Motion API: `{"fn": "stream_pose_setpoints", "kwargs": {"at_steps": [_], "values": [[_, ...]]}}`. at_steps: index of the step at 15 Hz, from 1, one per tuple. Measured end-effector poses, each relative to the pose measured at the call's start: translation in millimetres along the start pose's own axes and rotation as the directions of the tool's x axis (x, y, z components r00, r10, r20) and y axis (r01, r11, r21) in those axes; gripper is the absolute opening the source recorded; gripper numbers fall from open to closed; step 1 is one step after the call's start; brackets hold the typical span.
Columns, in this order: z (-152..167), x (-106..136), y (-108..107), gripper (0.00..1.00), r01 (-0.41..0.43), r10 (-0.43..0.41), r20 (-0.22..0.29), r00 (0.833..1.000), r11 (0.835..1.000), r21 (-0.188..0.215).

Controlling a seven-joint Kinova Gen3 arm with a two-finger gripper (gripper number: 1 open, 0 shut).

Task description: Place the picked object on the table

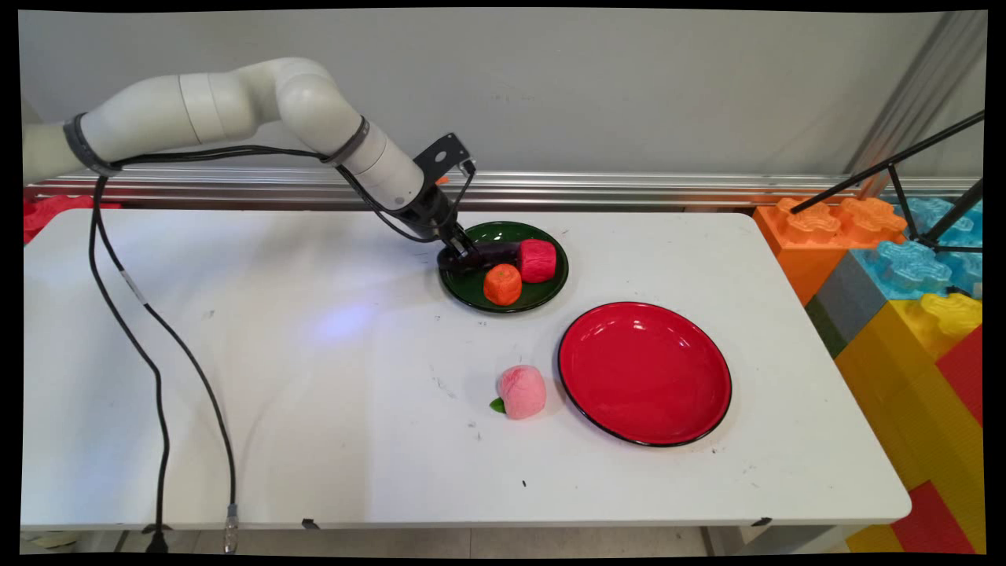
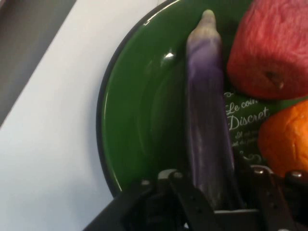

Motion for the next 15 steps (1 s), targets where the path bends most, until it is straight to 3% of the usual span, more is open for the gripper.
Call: {"fn": "stream_pose_setpoints", "kwargs": {"at_steps": [7,11,15], "values": [[-10,11,0,0.00,-0.007,0.007,-0.020,1.000,1.000,0.016],[-35,35,3,0.00,-0.015,0.018,-0.050,0.999,0.998,0.054],[-61,52,13,0.00,-0.012,0.017,-0.077,0.997,0.998,0.062]]}}
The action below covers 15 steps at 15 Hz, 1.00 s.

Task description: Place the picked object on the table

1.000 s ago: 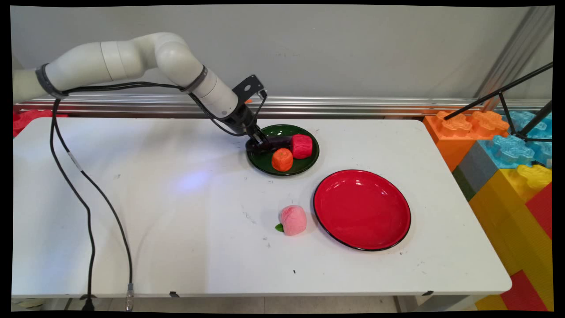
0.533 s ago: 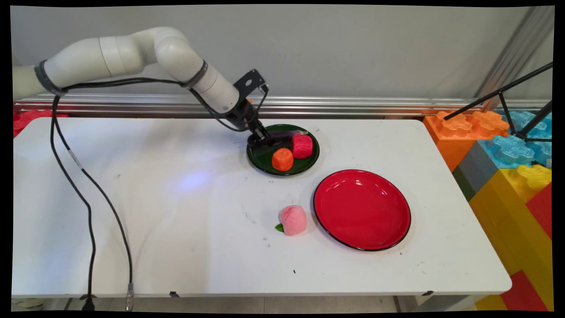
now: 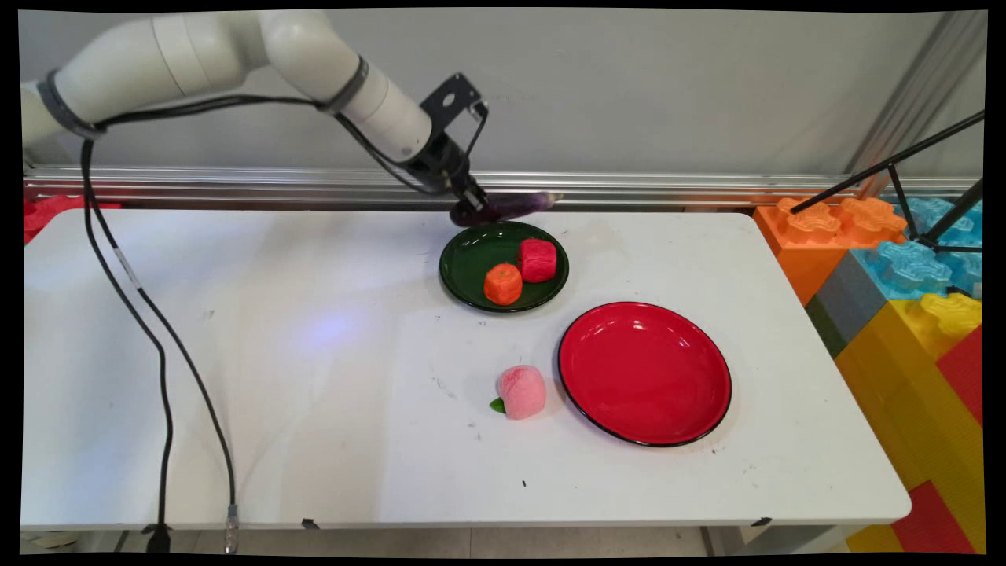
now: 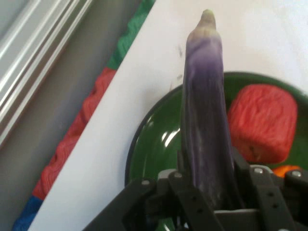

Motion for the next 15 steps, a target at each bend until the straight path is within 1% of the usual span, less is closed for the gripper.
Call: {"fn": "stream_pose_setpoints", "kwargs": {"at_steps": [3,5,8,10,11,13,15], "values": [[-18,9,10,0.00,-0.001,0.001,-0.015,1.000,1.000,-0.012],[-35,12,21,0.00,-0.007,0.006,-0.020,1.000,0.999,-0.037],[-57,8,42,0.00,-0.018,0.016,-0.018,1.000,0.995,-0.095],[-72,3,62,0.00,-0.031,0.029,-0.016,0.999,0.988,-0.152],[-81,0,73,0.00,-0.045,0.043,-0.017,0.999,0.981,-0.188],[-90,-4,86,0.00,-0.066,0.063,-0.021,0.998,0.971,-0.229],[-102,-10,102,0.00,-0.107,0.104,-0.029,0.994,0.953,-0.284]]}}
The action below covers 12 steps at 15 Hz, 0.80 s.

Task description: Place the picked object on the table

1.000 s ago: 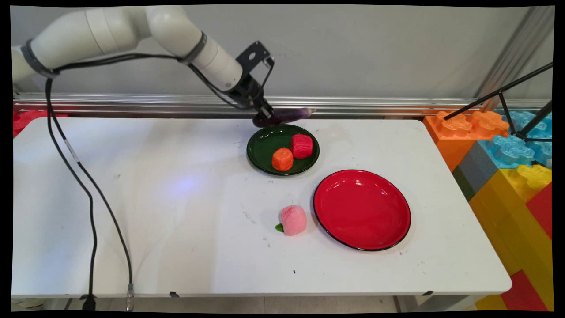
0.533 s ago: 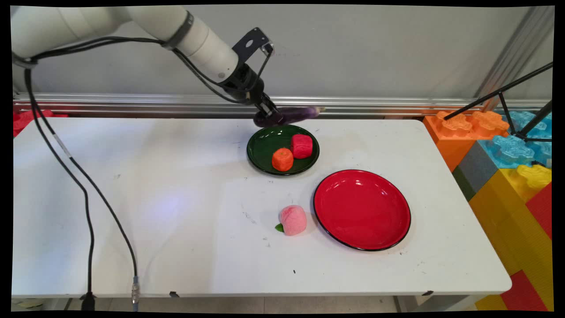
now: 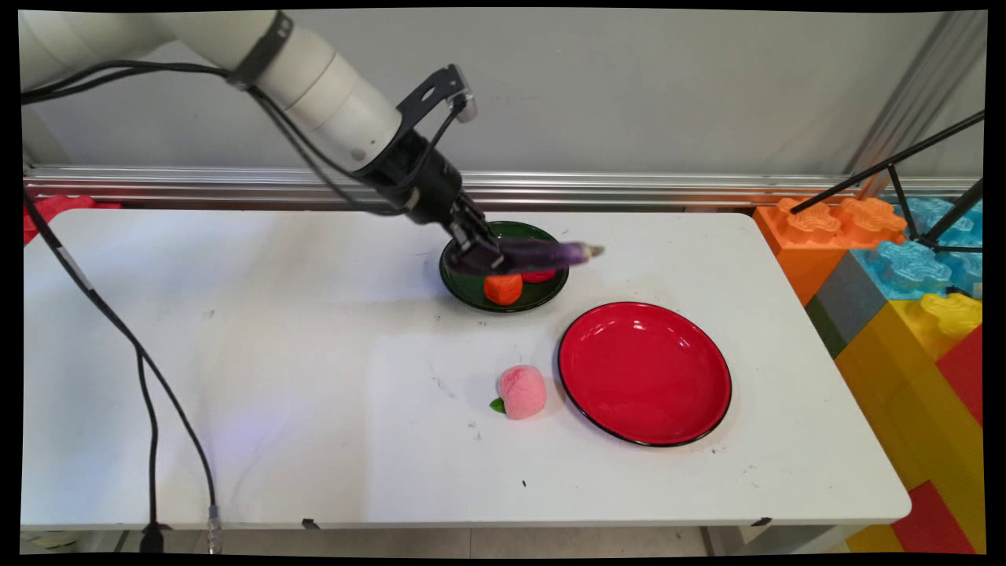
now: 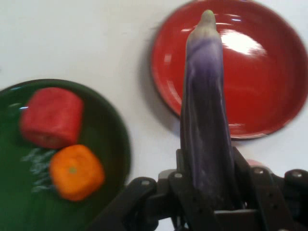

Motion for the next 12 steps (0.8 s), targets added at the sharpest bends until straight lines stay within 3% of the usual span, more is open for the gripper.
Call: {"fn": "stream_pose_setpoints", "kwargs": {"at_steps": [4,12], "values": [[-8,-10,23,0.00,-0.090,0.091,0.012,0.996,0.993,-0.073],[-1,-40,31,0.00,-0.252,0.260,0.045,0.964,0.957,-0.142]]}}
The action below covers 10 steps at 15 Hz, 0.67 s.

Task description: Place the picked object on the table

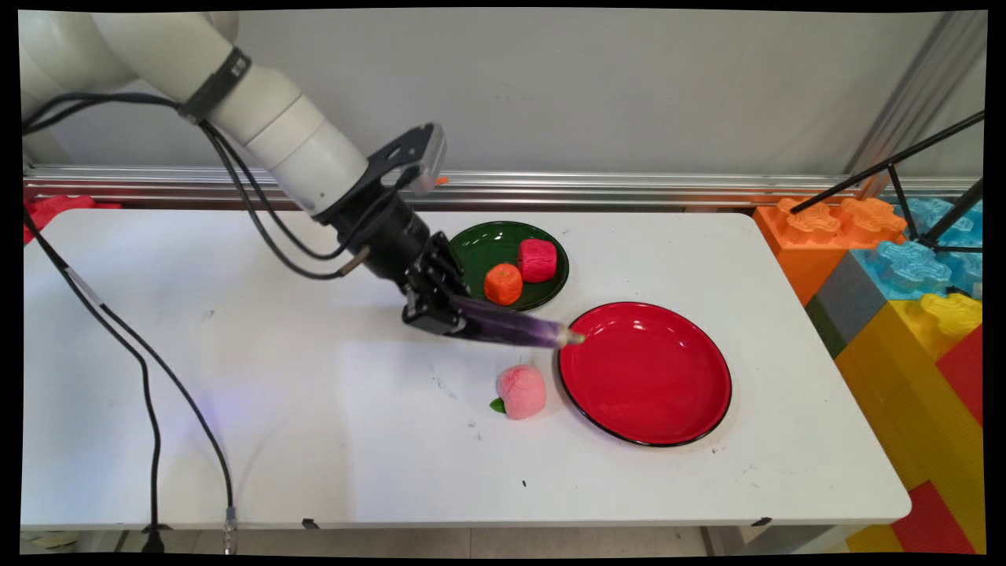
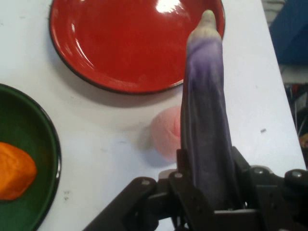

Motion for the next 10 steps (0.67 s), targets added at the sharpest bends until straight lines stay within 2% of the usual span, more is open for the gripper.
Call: {"fn": "stream_pose_setpoints", "kwargs": {"at_steps": [10], "values": [[13,-33,17,0.00,-0.081,0.084,0.034,0.996,0.993,-0.084]]}}
